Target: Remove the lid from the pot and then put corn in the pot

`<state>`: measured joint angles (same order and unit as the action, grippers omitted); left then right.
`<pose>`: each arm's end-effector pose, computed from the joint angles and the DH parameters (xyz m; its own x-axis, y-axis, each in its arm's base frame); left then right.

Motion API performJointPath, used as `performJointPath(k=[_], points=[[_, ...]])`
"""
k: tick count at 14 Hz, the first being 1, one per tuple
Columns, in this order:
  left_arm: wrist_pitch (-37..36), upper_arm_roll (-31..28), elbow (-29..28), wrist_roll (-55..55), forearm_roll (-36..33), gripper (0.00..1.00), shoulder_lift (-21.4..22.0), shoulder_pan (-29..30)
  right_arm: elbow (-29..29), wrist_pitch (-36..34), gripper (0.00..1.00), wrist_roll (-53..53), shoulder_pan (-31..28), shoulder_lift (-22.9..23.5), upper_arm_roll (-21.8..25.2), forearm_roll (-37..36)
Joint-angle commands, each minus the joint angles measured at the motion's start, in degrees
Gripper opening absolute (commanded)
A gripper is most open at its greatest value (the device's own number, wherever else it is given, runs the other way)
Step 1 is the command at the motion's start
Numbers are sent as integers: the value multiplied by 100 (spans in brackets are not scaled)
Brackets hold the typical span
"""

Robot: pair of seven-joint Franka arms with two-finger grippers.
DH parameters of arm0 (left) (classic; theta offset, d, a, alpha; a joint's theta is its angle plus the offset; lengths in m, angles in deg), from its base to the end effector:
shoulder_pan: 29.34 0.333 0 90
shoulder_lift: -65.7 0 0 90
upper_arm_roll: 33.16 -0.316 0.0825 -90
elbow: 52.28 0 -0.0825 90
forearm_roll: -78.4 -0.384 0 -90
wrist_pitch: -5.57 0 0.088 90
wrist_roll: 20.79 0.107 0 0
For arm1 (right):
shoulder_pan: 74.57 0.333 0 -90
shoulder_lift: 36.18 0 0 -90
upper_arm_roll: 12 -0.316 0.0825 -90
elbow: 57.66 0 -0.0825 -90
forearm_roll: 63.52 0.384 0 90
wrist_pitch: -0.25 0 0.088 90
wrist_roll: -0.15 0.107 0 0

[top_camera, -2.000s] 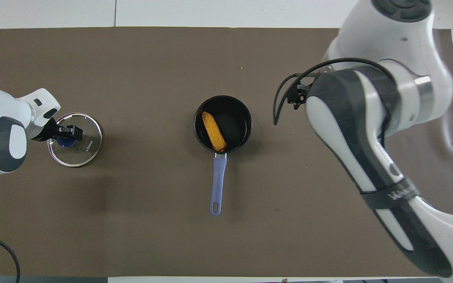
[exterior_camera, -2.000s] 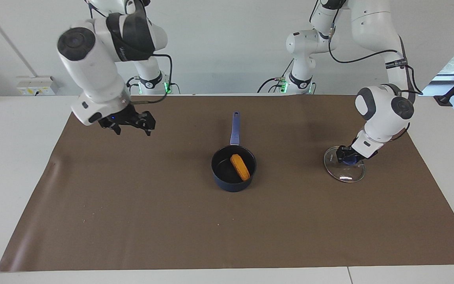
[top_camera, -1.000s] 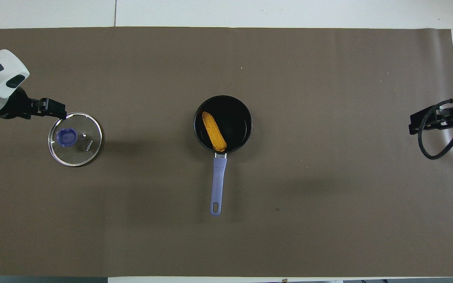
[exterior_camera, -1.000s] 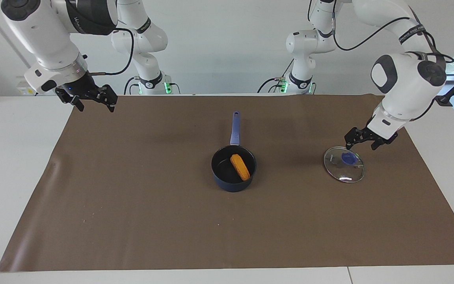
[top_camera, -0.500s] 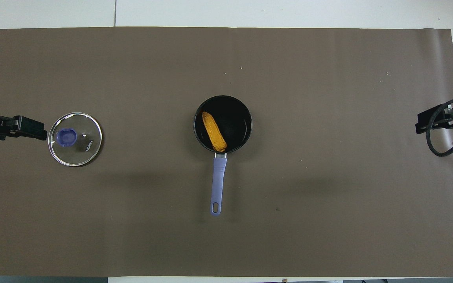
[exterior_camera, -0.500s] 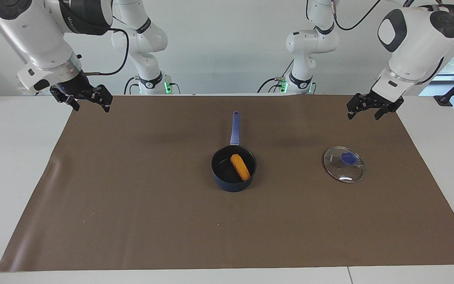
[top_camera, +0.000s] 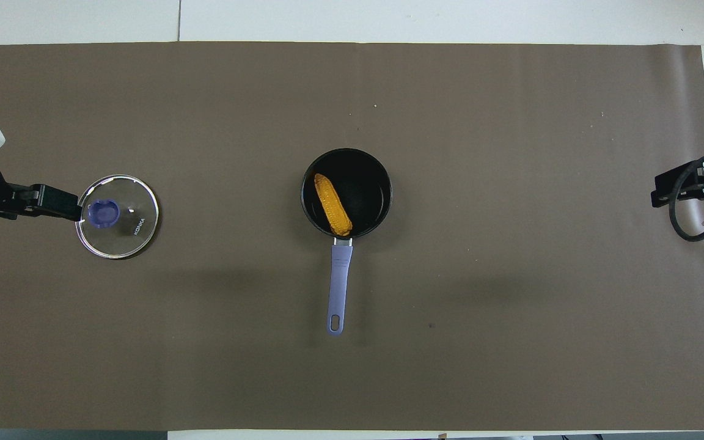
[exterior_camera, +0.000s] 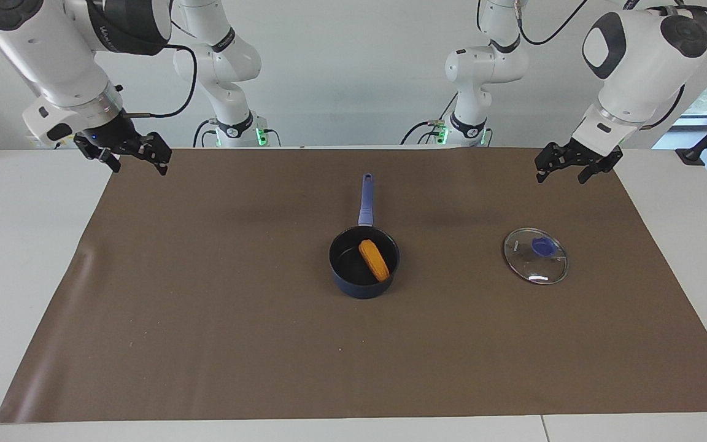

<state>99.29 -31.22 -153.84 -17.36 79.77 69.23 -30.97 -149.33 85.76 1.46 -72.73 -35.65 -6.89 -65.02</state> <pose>0.5332 -0.0361 0.5682 0.9900 -0.1199 -0.0738 -0.1183 -0.9926 0.0261 0.5462 -0.0340 0.5995 0.9899 -0.0816 -0.1158 -0.0787 -0.9965 0.0296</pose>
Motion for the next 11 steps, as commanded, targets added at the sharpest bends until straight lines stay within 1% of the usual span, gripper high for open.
performJointPath(k=[1,4,5,6,11], points=[[-257,-79,162,-80,-110,100,-37,-136,-18,71,100,-139,-96,-88,-36,45],[-353,-105,223,-71,-110,100,-28,-171,-9,19,100,-139,-35,-114,-62,54],[-467,-88,441,-71,-110,100,-28,-163,-9,27,100,-113,-8,-115,-80,45],[-512,-88,504,-71,-119,100,-37,-163,-9,53,100,-113,-8,-115,-89,45],[-556,-71,479,-71,-110,100,-10,-93,-18,115,100,-122,-34,-115,-80,107]])
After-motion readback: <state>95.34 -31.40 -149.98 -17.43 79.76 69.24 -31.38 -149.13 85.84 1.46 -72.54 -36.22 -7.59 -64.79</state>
